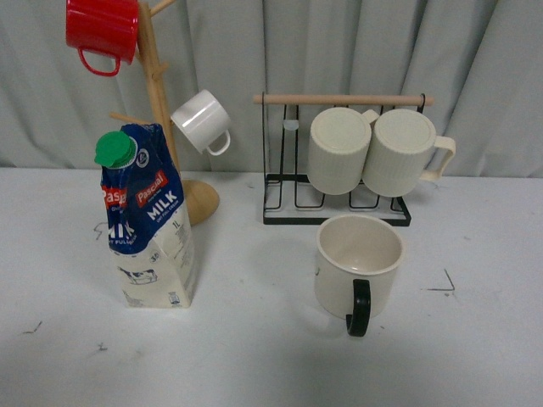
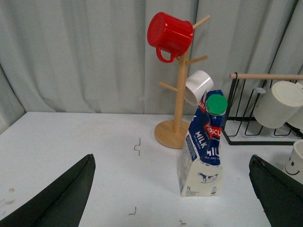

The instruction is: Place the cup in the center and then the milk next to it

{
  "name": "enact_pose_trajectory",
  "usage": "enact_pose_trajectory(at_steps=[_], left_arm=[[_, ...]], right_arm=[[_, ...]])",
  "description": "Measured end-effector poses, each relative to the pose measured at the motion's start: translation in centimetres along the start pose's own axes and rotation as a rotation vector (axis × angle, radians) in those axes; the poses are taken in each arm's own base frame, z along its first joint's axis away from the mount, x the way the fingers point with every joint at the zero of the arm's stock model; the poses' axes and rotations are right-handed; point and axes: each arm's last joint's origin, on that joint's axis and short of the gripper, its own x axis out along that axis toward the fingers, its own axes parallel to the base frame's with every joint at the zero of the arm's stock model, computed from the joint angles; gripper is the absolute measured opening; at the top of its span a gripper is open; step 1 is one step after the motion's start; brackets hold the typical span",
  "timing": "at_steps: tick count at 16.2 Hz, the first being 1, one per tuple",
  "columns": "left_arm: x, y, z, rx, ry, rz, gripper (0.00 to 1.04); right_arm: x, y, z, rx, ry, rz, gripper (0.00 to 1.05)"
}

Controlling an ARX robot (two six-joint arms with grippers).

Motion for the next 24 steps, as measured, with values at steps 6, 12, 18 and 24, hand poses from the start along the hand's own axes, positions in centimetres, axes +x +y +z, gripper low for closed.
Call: enact_pose_trajectory(at_steps=[6,12,18,24], left_arm=[[0.0,0.0,0.0,0.000,0.000,0.000,0.98],[0.5,0.3,0.8,-0.107,0.433,-0.022,0.98],[7.2,0.2,6.5,-0.152,0.352,-0.032,0.98],[16.4,-3.6,5.9,-0.139,0.378,-0.106,0.98]], right_arm=[[-1.5,0.0,-0.3,-0.001,0.010,0.001,0.02],[-1.5,0.0,-0.3,-0.002,0.009,0.002,0.55],[-1.5,0.0,-0.3,-0.002,0.008,0.001,1.00],[-1.5,0.0,-0.3,-0.002,0.009,0.001,0.98]])
